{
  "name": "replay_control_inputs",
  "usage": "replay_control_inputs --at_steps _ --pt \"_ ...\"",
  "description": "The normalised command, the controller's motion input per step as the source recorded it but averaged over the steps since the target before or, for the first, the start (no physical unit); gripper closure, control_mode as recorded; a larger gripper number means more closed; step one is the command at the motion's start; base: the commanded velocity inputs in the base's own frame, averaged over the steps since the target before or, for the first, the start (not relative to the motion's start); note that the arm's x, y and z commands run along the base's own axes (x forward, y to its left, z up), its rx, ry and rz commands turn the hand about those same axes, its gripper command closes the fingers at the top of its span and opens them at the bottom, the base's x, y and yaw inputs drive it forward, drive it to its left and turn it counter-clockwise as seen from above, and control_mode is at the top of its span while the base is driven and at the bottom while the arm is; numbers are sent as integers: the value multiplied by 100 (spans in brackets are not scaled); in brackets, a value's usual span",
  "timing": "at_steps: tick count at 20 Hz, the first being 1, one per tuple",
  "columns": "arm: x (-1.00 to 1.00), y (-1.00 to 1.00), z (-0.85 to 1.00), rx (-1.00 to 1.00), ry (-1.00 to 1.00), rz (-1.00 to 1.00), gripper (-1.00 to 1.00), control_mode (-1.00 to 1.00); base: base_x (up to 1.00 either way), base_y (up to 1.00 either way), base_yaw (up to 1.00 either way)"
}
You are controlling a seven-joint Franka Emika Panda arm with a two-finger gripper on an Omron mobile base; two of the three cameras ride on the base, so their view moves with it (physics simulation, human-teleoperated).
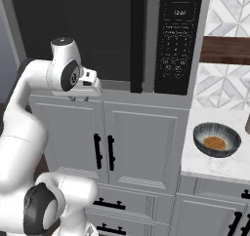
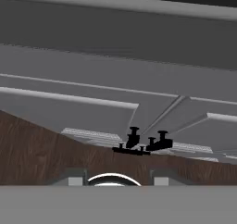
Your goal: Open the microwave, place the bowl with waffle inside the microwave, then close the microwave door and turn it on.
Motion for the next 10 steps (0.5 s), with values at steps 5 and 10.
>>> replay_control_inputs --at_steps 5,10 --pt "-19 -21 5 0 -29 -6 -100 -100 0 0 0" --pt "-66 -48 66 11 -54 -12 -100 -100 0 0 0"
